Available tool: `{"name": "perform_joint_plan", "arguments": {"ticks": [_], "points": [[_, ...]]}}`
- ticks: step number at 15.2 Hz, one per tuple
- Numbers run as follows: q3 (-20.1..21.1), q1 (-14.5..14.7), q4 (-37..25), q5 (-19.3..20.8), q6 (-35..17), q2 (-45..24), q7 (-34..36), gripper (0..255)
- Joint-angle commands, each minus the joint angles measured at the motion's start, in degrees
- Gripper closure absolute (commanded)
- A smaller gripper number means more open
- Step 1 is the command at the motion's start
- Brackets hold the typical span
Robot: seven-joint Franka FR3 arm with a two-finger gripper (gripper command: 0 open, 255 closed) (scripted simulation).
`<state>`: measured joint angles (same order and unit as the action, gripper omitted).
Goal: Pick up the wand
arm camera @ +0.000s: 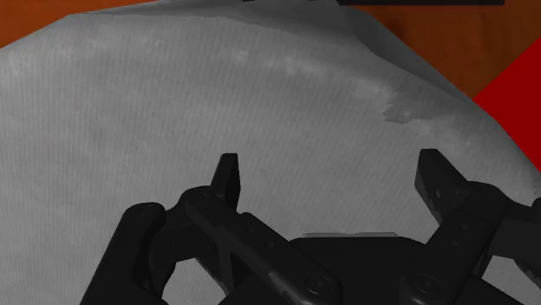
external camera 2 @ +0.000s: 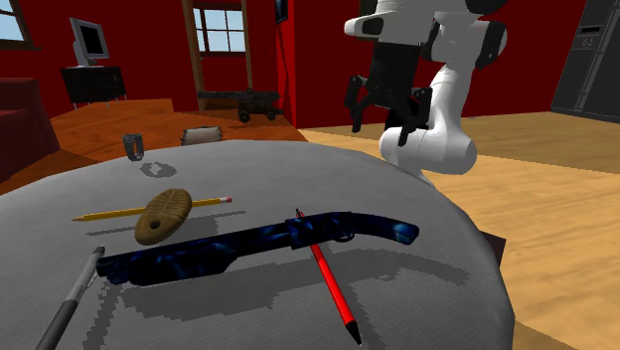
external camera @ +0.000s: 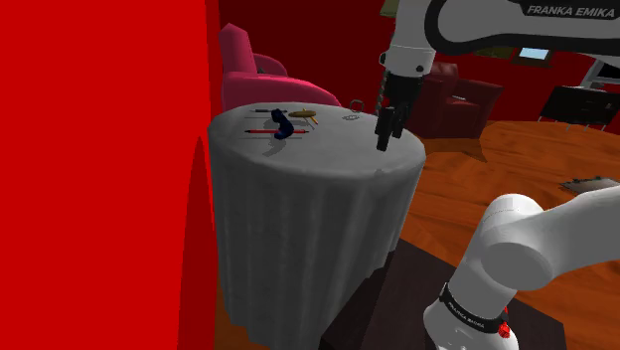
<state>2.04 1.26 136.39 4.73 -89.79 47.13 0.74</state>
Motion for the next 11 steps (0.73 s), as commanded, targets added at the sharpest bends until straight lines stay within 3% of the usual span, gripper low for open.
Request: {"name": "perform_joint_plan", "arguments": {"ticks": [1, 11], "points": [[0.0, 0.0, 0.0, 0.0, 0.0, 0.0, 0.0, 0], [3.3, -2.5, -18.2, -4.9, -4.6, -23.6, 13.0, 0]]}}
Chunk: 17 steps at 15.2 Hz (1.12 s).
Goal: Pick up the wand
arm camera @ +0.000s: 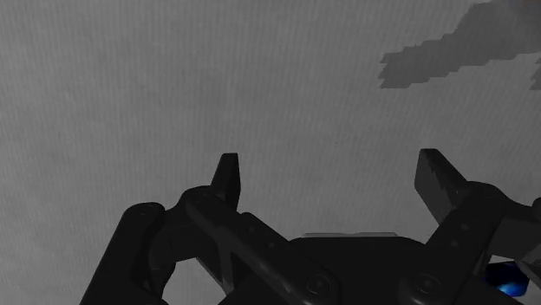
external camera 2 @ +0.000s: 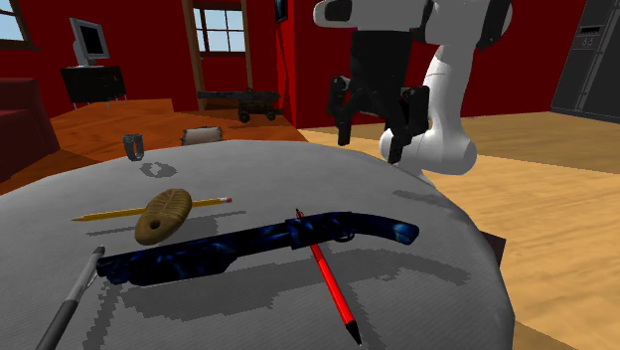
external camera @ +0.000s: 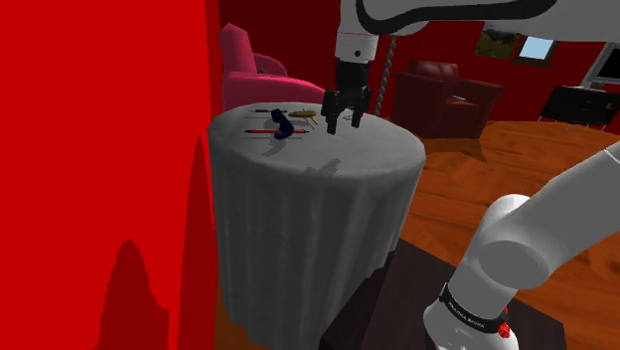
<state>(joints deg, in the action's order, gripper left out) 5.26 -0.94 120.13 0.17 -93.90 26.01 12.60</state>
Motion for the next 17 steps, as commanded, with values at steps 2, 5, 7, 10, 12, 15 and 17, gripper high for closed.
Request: {"name": "perform_joint_plan", "arguments": {"ticks": [2, 5, 7, 10, 12, 15, 17], "points": [[0.4, -0.7, -6.5, -0.9, -0.6, -7.1, 3.6, 0], [0.7, -1.3, -13.8, -1.6, -0.2, -14.1, 7.1, 0], [0.8, -1.5, -19.1, -1.9, 0.3, -18.8, 9.4, 0], [0.7, -1.8, -27.8, -2.5, 1.7, -26.1, 12.6, 0], [0.5, -2.0, -34.3, -2.8, 3.1, -31.2, 14.7, 0], [0.1, -2.1, -44.1, -3.3, 5.6, -38.3, 17.4, 0], [0.1, -2.1, -41.7, -3.3, 3.8, -37.8, 17.3, 0]]}}
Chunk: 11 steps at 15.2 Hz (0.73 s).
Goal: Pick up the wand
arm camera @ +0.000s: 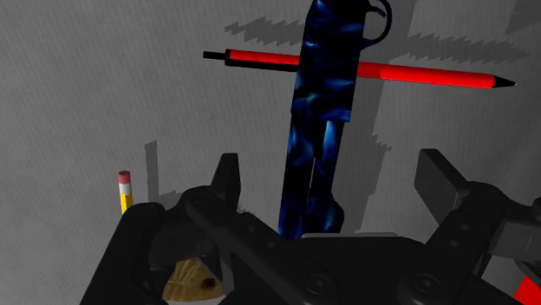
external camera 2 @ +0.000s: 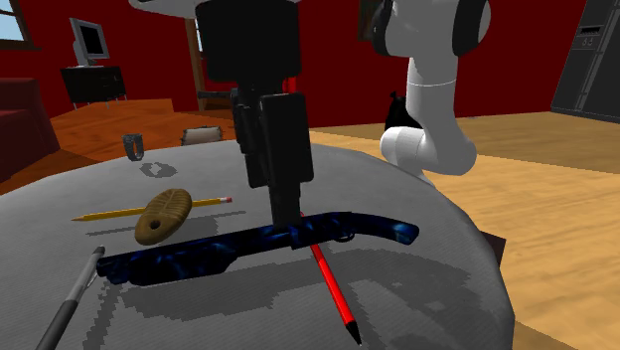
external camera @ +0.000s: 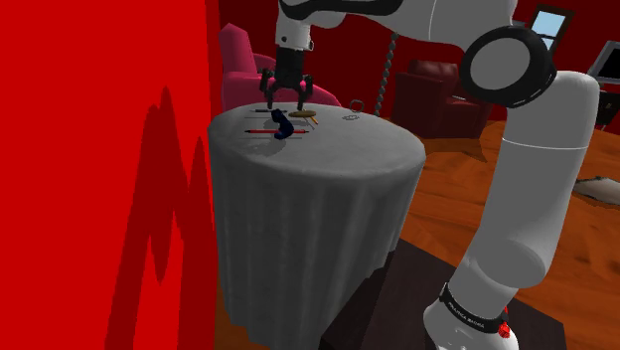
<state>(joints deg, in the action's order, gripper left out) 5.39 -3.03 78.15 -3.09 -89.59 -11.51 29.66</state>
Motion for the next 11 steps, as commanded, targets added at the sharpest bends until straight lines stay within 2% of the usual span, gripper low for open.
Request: {"name": "perform_joint_plan", "arguments": {"ticks": [1, 7, 8, 11], "points": [[0.0, 0.0, 1.3, -0.1, -1.4, 0.0, 0.2, 0], [0.0, -0.1, 6.0, -0.2, -5.3, 0.8, -0.1, 0], [0.0, -0.1, 6.0, -0.2, -5.2, 0.9, -0.1, 255], [0.0, -0.1, 6.0, -0.2, -5.1, 0.9, -0.1, 255]]}}
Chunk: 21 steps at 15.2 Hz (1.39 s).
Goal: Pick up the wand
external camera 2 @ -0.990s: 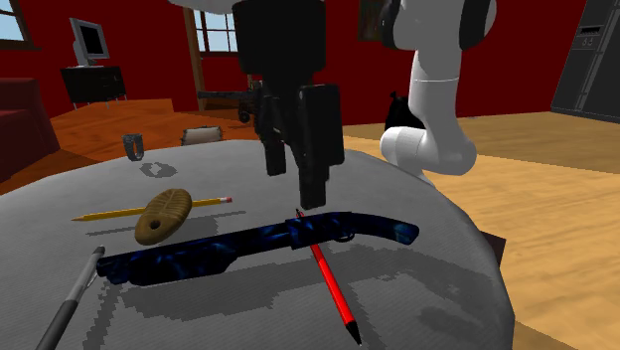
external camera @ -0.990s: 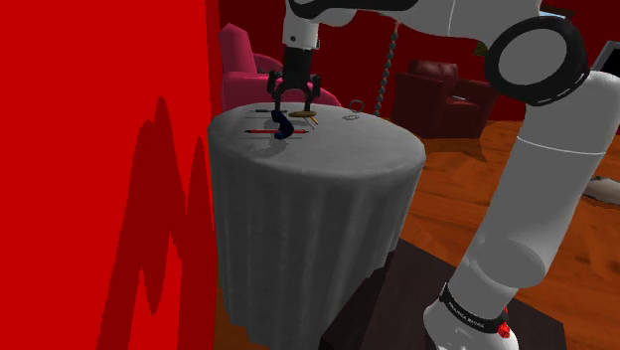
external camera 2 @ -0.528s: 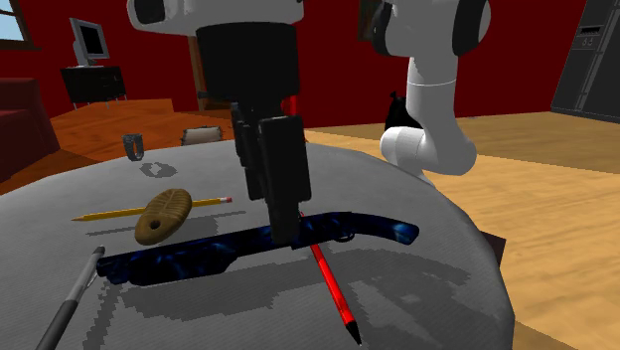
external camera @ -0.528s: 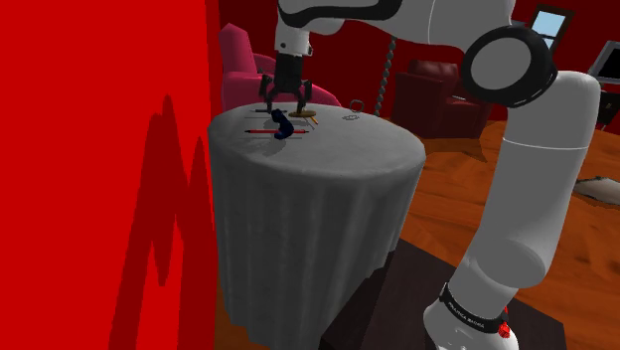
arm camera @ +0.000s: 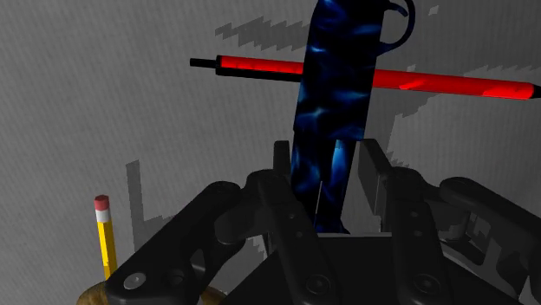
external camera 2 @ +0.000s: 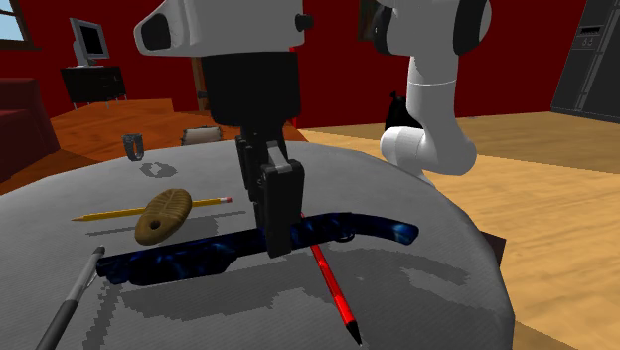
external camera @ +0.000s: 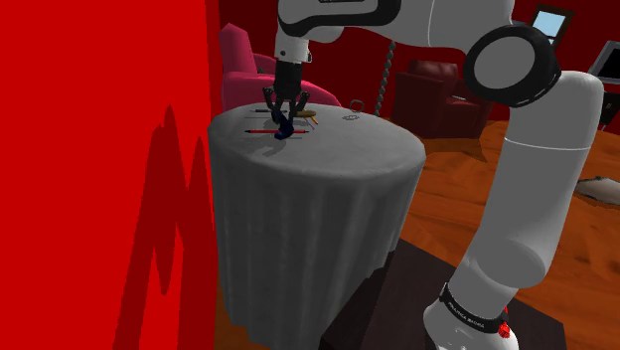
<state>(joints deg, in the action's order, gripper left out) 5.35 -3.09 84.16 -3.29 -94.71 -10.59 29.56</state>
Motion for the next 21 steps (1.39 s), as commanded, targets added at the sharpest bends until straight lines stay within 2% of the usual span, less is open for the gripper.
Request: {"name": "perform_joint_plan", "arguments": {"ticks": [1, 6, 21], "points": [[0.0, 0.0, 0.0, 0.0, 0.0, 0.0, 0.0, 255], [0.0, 0.0, 0.0, 0.0, -0.1, -0.1, 0.0, 255], [0.1, 0.3, -18.3, 0.4, 13.6, -4.7, 1.0, 255]]}}
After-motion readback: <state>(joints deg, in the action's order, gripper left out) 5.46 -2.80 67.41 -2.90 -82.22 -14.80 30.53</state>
